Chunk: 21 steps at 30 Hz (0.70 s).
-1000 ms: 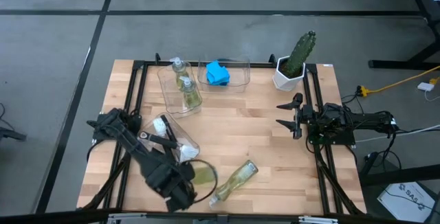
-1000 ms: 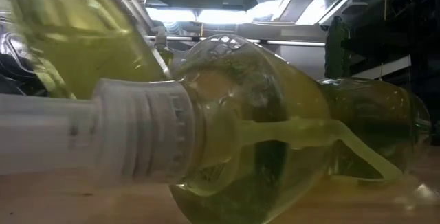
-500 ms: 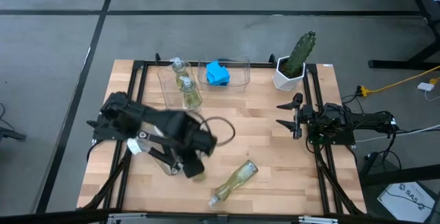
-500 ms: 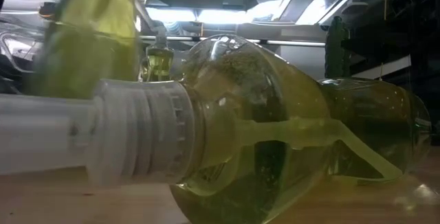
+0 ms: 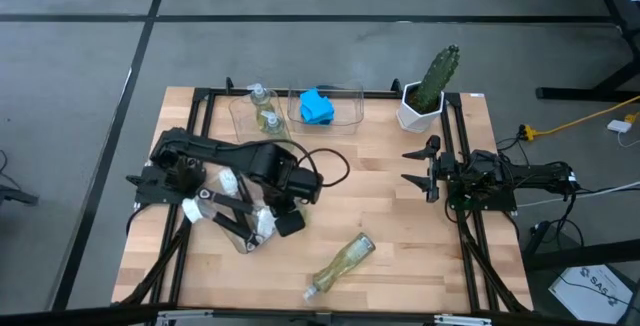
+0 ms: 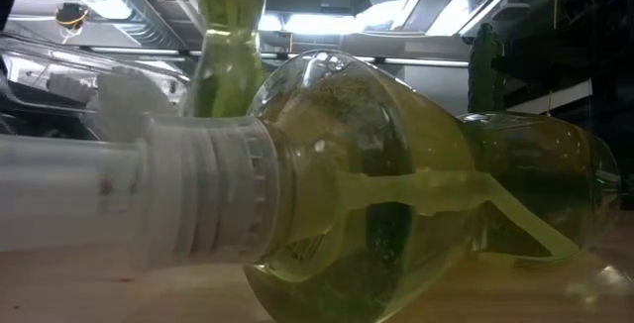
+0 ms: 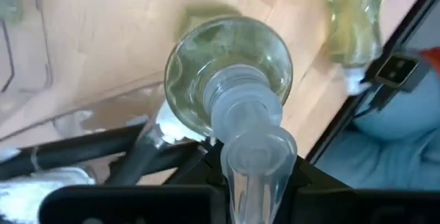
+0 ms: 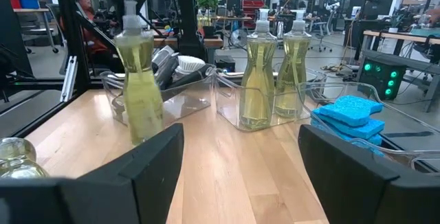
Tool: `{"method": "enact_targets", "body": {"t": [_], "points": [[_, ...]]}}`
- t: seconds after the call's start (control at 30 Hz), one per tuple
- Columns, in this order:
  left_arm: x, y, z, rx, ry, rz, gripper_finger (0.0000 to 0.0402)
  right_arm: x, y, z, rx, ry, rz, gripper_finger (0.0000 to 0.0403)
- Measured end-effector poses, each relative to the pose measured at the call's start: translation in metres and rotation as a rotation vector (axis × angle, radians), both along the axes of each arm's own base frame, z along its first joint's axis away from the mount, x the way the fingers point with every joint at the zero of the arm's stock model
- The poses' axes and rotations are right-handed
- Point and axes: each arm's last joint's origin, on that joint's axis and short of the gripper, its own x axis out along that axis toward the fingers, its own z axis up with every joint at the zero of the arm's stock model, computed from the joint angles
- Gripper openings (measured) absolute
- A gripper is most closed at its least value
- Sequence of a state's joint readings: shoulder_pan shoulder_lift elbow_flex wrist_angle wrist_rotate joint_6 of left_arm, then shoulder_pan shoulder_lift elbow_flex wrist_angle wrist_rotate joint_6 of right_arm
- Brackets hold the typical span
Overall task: Pick & Place Kitchen Sink Supplies
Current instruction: Put the yellow dishwashing liquid bottle into the top left transparent bin
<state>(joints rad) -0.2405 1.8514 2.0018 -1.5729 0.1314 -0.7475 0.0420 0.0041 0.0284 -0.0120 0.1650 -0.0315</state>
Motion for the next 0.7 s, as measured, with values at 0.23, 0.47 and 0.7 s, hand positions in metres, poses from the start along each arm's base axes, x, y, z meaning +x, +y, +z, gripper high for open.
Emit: {"method": "enact_targets", "body": {"t": [0.23, 0.47, 0.7], "points": [[0.012, 0.005, -0.013, 0.042, 0.005, -0.127, 0.0037, 0.0, 0.0, 0.0, 0.0, 0.0, 0.0, 0.0284], [0.014, 0.015, -0.014, 0.058, -0.003, -0.191, 0.0094, 0.0, 0.0, 0.0, 0.0, 0.0, 0.0, 0.0284], [0.014, 0.014, -0.014, 0.028, -0.002, -0.218, 0.0174, 0.0, 0.0, 0.0, 0.0, 0.0, 0.0, 0.0284]]}}
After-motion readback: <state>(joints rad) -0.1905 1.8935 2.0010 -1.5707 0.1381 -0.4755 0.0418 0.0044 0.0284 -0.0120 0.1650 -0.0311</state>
